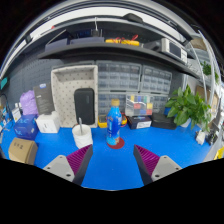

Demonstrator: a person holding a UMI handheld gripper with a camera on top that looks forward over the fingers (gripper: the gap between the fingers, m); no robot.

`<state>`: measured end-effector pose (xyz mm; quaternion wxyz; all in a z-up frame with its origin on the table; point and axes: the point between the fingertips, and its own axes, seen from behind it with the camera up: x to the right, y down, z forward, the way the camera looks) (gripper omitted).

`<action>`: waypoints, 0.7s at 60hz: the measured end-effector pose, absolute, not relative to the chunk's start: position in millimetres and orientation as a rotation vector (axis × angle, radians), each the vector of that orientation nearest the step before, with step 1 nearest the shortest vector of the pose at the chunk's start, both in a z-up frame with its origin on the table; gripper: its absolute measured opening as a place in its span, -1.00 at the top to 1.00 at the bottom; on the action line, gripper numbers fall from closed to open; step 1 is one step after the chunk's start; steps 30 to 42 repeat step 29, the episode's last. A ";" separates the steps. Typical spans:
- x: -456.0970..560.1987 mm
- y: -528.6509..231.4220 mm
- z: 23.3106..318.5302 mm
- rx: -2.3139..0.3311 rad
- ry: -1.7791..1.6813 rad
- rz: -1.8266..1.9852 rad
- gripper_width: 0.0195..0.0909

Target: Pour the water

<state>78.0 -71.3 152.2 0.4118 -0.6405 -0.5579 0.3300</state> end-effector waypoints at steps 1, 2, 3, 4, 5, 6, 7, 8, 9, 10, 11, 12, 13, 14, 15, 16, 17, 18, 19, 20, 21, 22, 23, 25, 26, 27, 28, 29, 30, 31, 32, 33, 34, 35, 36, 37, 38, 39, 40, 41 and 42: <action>80.7 -74.3 157.2 -1.608 -1.399 0.838 -0.82; 83.1 -77.4 162.0 -1.606 -1.393 0.848 -0.82; 85.5 -80.7 166.9 -1.604 -1.386 0.860 -0.83; 87.4 -84.2 171.9 -1.603 -1.377 0.875 -0.82; 89.2 -87.5 177.1 -1.601 -1.366 0.892 -0.83; 90.8 -90.5 182.3 -1.599 -1.355 0.908 -0.82; 92.6 -93.3 187.3 -1.600 -1.345 0.923 -0.82; 94.5 -95.7 192.0 -1.601 -1.337 0.935 -0.82; 96.1 -97.7 197.5 -1.604 -1.330 0.941 -0.82; 98.6 -98.7 201.6 -1.601 -1.323 0.946 -0.83; 100.4 -100.5 206.0 -1.599 -1.313 0.946 -0.83; 102.1 -101.4 209.8 -1.597 -1.302 0.951 -0.83; 103.6 -102.3 213.4 -1.596 -1.290 0.958 -0.82; 104.9 -103.5 216.8 -1.596 -1.278 0.964 -0.82; 106.0 -104.4 220.2 -1.595 -1.268 0.969 -0.82; 107.4 -105.4 223.3 -1.595 -1.261 0.974 -0.82; 108.9 -106.6 226.0 -1.597 -1.255 0.979 -0.81; 110.2 -107.8 228.1 -1.599 -1.251 0.983 -0.81; 110.6 -109.3 230.8 -1.602 -1.249 0.986 -0.81; 112.2 -110.1 233.2 -1.602 -1.248 0.987 -0.80; 113.4 -111.4 234.4 -1.600 -1.247 0.989 -0.79; 114.4 -112.4 235.2 -1.599 -1.248 0.990 -0.78; 115.3 -113.2 235.8 -1.597 -1.249 0.990 -0.78; 116.7 -114.6 236.2 -1.592 -1.253 0.986 -0.78; 117.3 -115.4 236.2 -1.590 -1.256 0.984 -0.78; 118.0 -115.8 236.1 -1.589 -1.259 0.981 -0.78; 118.1 -116.0 236.7 -1.591 -1.265 0.975 -0.78; 118.9 -116.6 236.2 -1.590 -1.267 0.973 -0.78; 118.9 -116.6 236.2 -1.590 -1.267 0.973 -0.78; 118.9 -116.6 236.2 -1.590 -1.267 0.973 -0.78; 118.9 -116.6 236.2 -1.590 -1.267 0.973 -0.78; 118.9 -116.6 236.2 -1.590 -1.267 0.973 -0.78; 118.9 -116.6 236.2 -1.590 -1.267 0.973 -0.78; 118.9 -116.6 236.2 -1.590 -1.267 0.973 -0.78; 118.9 -116.6 236.2 -1.590 -1.267 0.973 -0.78; 118.9 -116.6 236.2 -1.590 -1.267 0.973 -0.78; 118.9 -116.6 236.2 -1.590 -1.267 0.973 -0.78; 118.9 -116.6 236.2 -1.590 -1.267 0.973 -0.78; 118.9 -116.6 236.2 -1.590 -1.267 0.973 -0.78; 118.9 -116.6 236.2 -1.590 -1.267 0.973 -0.78; 118.9 -116.6 236.2 -1.590 -1.267 0.973 -0.78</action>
